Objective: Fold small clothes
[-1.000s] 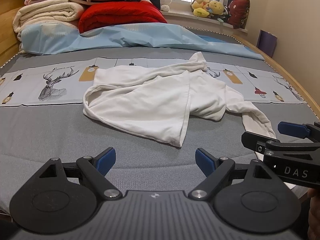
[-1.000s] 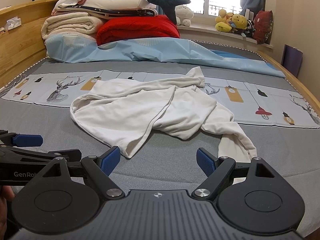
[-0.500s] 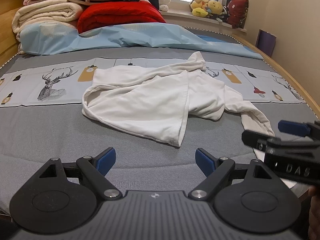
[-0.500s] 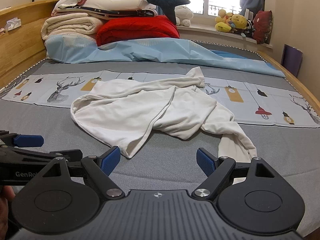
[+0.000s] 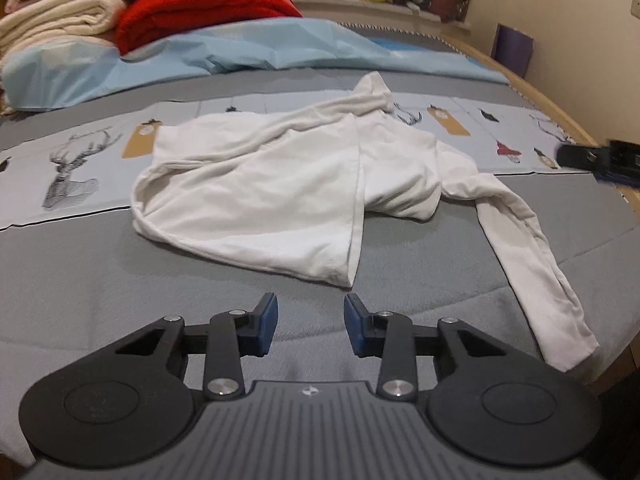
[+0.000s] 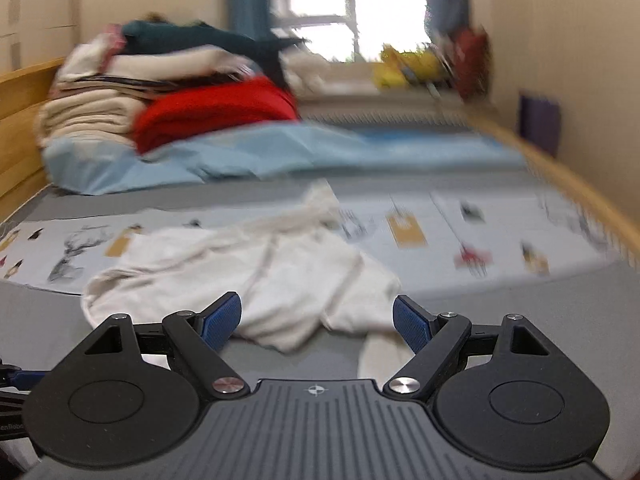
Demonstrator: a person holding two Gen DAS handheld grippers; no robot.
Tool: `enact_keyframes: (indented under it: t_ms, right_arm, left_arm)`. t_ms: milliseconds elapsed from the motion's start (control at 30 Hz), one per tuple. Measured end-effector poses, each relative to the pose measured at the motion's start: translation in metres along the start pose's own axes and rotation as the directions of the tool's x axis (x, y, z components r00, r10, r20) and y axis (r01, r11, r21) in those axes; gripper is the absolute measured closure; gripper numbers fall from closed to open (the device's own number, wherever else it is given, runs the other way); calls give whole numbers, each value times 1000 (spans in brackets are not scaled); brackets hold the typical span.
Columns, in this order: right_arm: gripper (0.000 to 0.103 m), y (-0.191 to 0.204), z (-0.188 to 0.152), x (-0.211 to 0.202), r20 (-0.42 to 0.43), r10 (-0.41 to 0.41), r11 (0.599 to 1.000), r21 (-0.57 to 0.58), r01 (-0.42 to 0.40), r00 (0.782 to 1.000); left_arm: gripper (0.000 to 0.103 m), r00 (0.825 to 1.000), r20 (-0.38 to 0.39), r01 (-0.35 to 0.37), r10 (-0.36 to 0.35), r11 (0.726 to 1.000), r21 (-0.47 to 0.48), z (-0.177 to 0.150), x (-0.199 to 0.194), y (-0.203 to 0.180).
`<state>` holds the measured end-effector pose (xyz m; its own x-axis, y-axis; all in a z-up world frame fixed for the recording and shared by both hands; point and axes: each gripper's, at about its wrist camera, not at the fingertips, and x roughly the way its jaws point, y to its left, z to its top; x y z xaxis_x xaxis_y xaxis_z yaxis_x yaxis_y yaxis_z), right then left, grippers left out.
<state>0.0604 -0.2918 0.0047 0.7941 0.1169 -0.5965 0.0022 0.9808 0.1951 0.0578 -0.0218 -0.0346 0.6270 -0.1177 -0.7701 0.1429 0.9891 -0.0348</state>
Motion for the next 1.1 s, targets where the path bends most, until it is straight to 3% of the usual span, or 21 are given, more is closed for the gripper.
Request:
enact_keyframes:
  t_ms: [133, 200, 333, 367, 400, 433, 467, 567, 700, 733, 900, 1033, 1100]
  right_arm:
    - [28, -10, -2, 2, -29, -5, 999, 48, 6, 1000]
    - [31, -11, -1, 2, -31, 8, 999, 44, -7, 999]
    - [31, -13, 1, 0, -20, 4, 1000, 3, -4, 1000]
    - [31, -16, 2, 0, -17, 0, 1000, -6, 0, 1000]
    - [32, -19, 3, -1, -14, -4, 1000, -8, 4, 1000]
    - [33, -23, 4, -2, -13, -7, 1000, -4, 7, 1000]
    - [34, -26, 4, -3, -14, -12, 1000, 3, 12, 1000]
    - [45, -38, 4, -3, -19, -28, 998, 47, 29, 999]
    - [76, -50, 4, -4, -7, -23, 991, 134, 24, 1000]
    - [80, -50, 3, -4, -2, -25, 988, 152, 25, 1000]
    - [84, -47, 1, -9, 25, -29, 981, 191, 24, 999]
    - [83, -50, 1, -11, 26, -11, 980, 201, 6, 1000]
    - [82, -51, 2, -4, -1, 8, 980, 199, -7, 1000]
  left_arm:
    - [55, 1000, -24, 7, -8, 1000, -21, 17, 43, -10]
    - [41, 999, -43, 5, -6, 1000, -15, 23, 70, -18]
    - [43, 995, -87, -47, 49, 998, 30, 26, 120, -29]
    - [55, 993, -99, -56, 59, 998, 36, 26, 129, -29]
    - [84, 992, -110, -63, 68, 997, 43, 25, 136, -28]
    - [96, 990, -121, -71, 77, 996, 51, 26, 139, -27]
    - [99, 989, -120, -84, 90, 995, 58, 27, 138, -25]
    - [101, 993, -76, -81, 87, 994, 79, 33, 111, -14]
    - [102, 998, -13, -62, 65, 986, 154, 38, 51, 6]
    - [102, 998, 1, -55, 56, 984, 168, 37, 34, 15]
    - [102, 999, 23, -53, 49, 980, 191, 13, -47, 79]
    - [102, 998, -41, -49, 52, 996, 73, -13, -85, 151]
    - [100, 995, -102, 1, -1, 1000, 6, -20, -87, 177]
